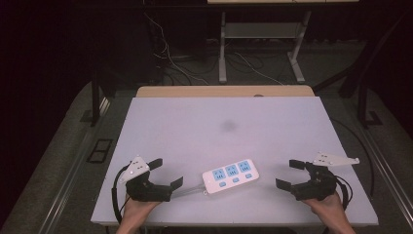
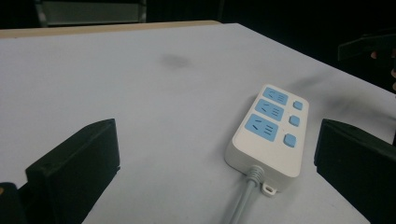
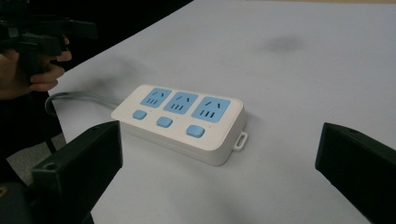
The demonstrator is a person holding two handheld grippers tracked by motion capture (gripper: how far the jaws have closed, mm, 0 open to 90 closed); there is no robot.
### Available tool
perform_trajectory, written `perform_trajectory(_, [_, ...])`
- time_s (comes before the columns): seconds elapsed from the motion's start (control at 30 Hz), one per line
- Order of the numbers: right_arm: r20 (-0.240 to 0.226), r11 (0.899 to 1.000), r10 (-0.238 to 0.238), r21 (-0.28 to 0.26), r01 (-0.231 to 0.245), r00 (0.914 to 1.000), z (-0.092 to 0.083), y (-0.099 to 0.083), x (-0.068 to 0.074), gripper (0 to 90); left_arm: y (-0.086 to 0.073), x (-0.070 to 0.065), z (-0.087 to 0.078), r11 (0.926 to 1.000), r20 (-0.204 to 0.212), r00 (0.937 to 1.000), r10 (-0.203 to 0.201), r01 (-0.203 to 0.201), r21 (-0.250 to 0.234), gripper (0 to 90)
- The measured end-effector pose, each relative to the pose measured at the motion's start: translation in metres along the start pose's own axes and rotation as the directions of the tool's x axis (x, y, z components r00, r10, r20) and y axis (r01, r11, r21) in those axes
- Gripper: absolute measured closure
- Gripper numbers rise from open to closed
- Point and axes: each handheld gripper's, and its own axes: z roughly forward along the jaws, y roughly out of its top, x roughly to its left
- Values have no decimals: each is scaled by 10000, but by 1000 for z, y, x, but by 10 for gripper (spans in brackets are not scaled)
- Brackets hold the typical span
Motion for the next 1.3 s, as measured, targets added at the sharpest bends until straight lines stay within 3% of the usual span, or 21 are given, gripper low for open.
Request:
perform_trajectory(0.87, [70,9999,18,148,-19,10000,-1,-3,-3,5,4,-11,6,9983,499,9981,363,-385,433,0])
perform_trajectory(1.3, [177,9997,159,164,-162,9997,-4,-5,-7,5,20,-14,16,9887,859,9926,864,-960,1150,0])
